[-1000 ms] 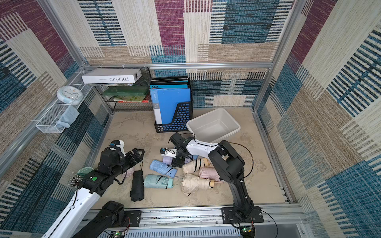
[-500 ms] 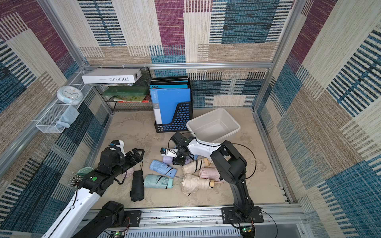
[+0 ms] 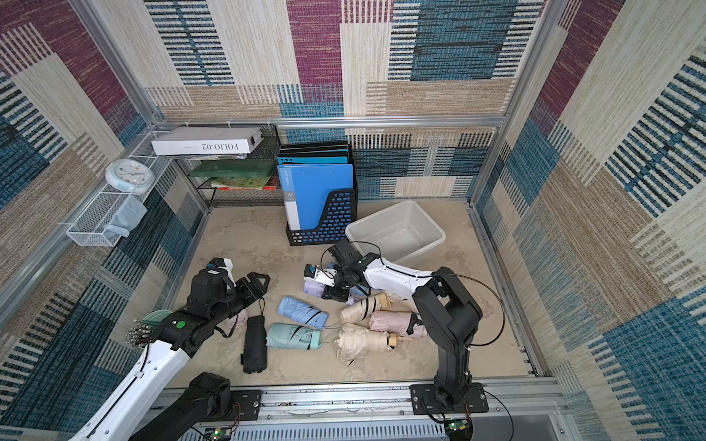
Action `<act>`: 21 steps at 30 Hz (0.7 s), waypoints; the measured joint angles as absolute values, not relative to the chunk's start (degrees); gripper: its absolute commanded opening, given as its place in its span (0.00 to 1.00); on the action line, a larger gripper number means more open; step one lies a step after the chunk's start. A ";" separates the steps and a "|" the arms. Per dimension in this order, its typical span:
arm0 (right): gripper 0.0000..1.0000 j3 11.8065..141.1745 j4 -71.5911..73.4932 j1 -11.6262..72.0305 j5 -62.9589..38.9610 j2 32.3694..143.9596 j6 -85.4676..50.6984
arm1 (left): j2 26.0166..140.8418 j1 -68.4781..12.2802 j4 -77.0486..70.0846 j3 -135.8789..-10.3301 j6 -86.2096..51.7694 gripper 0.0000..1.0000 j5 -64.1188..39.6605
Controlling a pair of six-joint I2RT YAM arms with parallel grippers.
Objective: Put the umbrella into the storage box
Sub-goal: Pick up the umbrella from the center of the board.
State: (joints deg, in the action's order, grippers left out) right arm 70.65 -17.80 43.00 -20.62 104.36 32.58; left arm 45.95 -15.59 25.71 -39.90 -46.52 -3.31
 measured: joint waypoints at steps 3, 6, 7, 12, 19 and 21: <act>0.17 69.14 -15.44 42.46 -21.45 102.78 31.53 | 46.68 -15.59 24.75 -40.23 -47.18 0.86 -4.45; 0.16 68.01 -13.93 42.30 -21.85 101.67 30.65 | 47.31 -15.59 23.57 -40.25 -47.37 0.87 -5.80; 0.16 67.68 -13.45 42.17 -22.00 101.27 30.35 | 47.62 -15.59 23.00 -40.23 -47.72 0.88 -6.11; 0.15 66.72 -11.46 41.45 -23.33 99.68 29.21 | 49.98 -15.62 19.79 -39.53 -49.30 0.90 -9.85; 0.14 66.30 -9.19 41.21 -25.12 98.76 27.86 | 54.78 -17.21 12.75 -38.96 -53.30 1.00 -16.29; 0.14 66.17 -8.58 41.21 -26.22 98.24 27.70 | 56.10 -18.20 9.87 -38.96 -54.30 1.00 -17.89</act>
